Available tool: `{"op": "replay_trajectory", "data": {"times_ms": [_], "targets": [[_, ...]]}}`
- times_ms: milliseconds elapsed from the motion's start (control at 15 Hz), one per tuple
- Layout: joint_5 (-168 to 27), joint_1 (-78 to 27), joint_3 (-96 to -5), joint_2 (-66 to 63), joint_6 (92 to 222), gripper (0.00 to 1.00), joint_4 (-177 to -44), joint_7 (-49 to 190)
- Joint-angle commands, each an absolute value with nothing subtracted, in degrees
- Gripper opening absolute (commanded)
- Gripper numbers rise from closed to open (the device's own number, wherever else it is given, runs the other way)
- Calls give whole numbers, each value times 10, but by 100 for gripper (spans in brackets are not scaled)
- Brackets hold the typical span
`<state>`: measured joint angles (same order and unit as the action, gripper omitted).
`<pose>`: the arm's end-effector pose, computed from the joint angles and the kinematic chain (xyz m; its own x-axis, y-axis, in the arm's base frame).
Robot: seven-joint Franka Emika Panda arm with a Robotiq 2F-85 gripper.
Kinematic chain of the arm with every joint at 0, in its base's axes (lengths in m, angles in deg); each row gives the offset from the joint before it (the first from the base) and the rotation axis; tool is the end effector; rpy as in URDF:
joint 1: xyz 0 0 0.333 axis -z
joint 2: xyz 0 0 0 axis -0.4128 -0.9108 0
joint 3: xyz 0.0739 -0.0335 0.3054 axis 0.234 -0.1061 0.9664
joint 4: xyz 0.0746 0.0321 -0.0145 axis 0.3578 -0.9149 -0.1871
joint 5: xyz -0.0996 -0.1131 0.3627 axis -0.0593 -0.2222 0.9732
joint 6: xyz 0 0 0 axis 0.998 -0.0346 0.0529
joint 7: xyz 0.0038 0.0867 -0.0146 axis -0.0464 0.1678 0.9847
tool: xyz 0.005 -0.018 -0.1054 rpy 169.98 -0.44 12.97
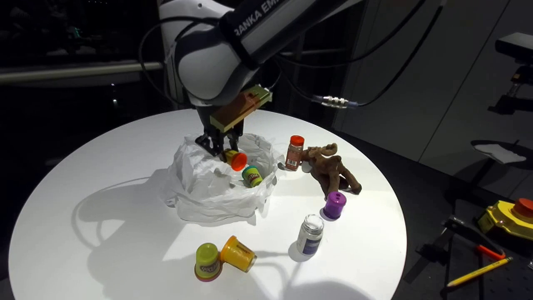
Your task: Remove the contents from the white plastic and put them on the table
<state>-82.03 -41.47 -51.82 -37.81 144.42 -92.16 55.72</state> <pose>0.7217 0.1576 0.1852 0.9988 0.0476 -0.0109 0.0488 -0.9571 0.2856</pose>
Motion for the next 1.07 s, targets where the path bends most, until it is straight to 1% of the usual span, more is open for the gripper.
{"op": "replay_trajectory", "data": {"times_ms": [0,333,600,800,1000], "targets": [[-836,-436,-539,-254,1452,17,-1049,480],[-847,-450,-537,-152,1441,17,-1183,381],[-842,-438,-524,-102,1453,17,-1309,314],[-844,-423,-531,-95,1459,17,-1365,250],[-854,-402,-543,-111,1501,17,-1377,207]]}}
